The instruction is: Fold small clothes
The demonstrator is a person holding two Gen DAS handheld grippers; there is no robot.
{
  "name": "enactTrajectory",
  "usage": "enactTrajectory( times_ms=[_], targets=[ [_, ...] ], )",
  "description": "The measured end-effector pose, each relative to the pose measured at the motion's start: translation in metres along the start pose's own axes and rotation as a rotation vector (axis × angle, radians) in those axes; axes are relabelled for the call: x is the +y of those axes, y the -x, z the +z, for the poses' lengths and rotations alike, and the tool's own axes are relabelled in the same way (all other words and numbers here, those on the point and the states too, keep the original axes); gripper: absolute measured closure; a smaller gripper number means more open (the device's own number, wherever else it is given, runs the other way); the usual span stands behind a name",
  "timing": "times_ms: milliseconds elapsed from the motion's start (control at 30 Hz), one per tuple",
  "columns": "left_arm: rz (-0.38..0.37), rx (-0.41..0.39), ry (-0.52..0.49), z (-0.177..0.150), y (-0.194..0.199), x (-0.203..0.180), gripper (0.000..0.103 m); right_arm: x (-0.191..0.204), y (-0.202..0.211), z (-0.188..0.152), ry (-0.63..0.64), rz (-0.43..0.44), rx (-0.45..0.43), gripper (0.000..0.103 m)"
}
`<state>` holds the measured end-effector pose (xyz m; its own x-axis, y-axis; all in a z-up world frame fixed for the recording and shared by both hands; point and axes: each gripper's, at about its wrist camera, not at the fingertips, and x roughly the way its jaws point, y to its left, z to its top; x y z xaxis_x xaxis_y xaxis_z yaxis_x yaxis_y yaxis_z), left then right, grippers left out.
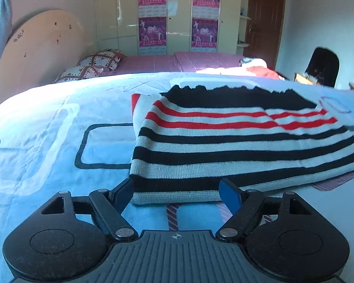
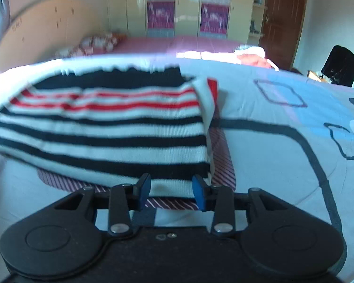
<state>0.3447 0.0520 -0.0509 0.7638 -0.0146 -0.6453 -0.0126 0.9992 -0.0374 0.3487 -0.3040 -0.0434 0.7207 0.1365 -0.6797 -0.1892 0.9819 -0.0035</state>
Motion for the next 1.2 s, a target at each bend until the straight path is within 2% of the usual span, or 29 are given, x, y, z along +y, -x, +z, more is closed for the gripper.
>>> enactTrajectory(
  times_ms=[133,167,200,267,333,433,600,633,667,700,767,833,1067,1200],
  targets=[
    [-0.124,0.008,0.231,-0.025,0.021,0.022,0.024,-0.001,0.024,-0.014,-0.055,0.055,-0.041,0.067],
    [-0.166,0.015,0.292,-0.031,0.021,0.026,0.024,0.0,0.028,-0.018,-0.068,0.067,-0.051,0.074],
    [-0.209,0.025,0.36,-0.036,0.018,0.029,0.025,0.001,0.033,-0.021,-0.087,0.082,-0.061,0.086],
    [-0.28,0.043,0.51,-0.046,0.007,0.036,0.025,0.003,0.037,-0.024,-0.134,0.108,-0.066,0.095],
    [-0.327,0.059,0.668,-0.055,-0.008,0.044,0.025,0.006,0.04,-0.022,-0.171,0.113,-0.076,0.095],
    [-0.38,0.008,0.824,-0.064,-0.024,0.054,0.025,0.013,0.044,-0.015,-0.167,0.138,-0.088,0.091],
    [-0.375,-0.05,0.834,-0.057,-0.041,0.049,0.025,0.025,0.036,0.003,-0.154,0.161,-0.101,0.089],
    [-0.378,-0.067,0.853,-0.055,-0.046,0.05,0.029,0.026,0.032,0.007,-0.164,0.17,-0.097,0.09],
    [-0.373,-0.079,0.879,-0.054,-0.051,0.052,0.039,0.027,0.025,0.012,-0.176,0.179,-0.09,0.092],
    [-0.373,-0.089,0.905,-0.053,-0.058,0.057,0.044,0.029,0.018,0.017,-0.18,0.186,-0.081,0.093],
    [-0.378,-0.098,0.945,-0.051,-0.075,0.063,0.068,0.037,0.003,0.029,-0.165,0.201,-0.065,0.095],
    [-0.393,-0.099,0.966,-0.05,-0.091,0.067,0.084,0.048,-0.012,0.04,-0.138,0.22,-0.057,0.097],
    [-0.461,-0.152,1.003,-0.049,-0.109,0.071,0.085,0.095,-0.066,0.068,-0.051,0.268,-0.021,0.1],
    [-0.419,-0.164,0.953,-0.044,-0.11,0.063,0.084,0.108,-0.085,0.071,-0.046,0.273,0.005,0.1]
  ],
)
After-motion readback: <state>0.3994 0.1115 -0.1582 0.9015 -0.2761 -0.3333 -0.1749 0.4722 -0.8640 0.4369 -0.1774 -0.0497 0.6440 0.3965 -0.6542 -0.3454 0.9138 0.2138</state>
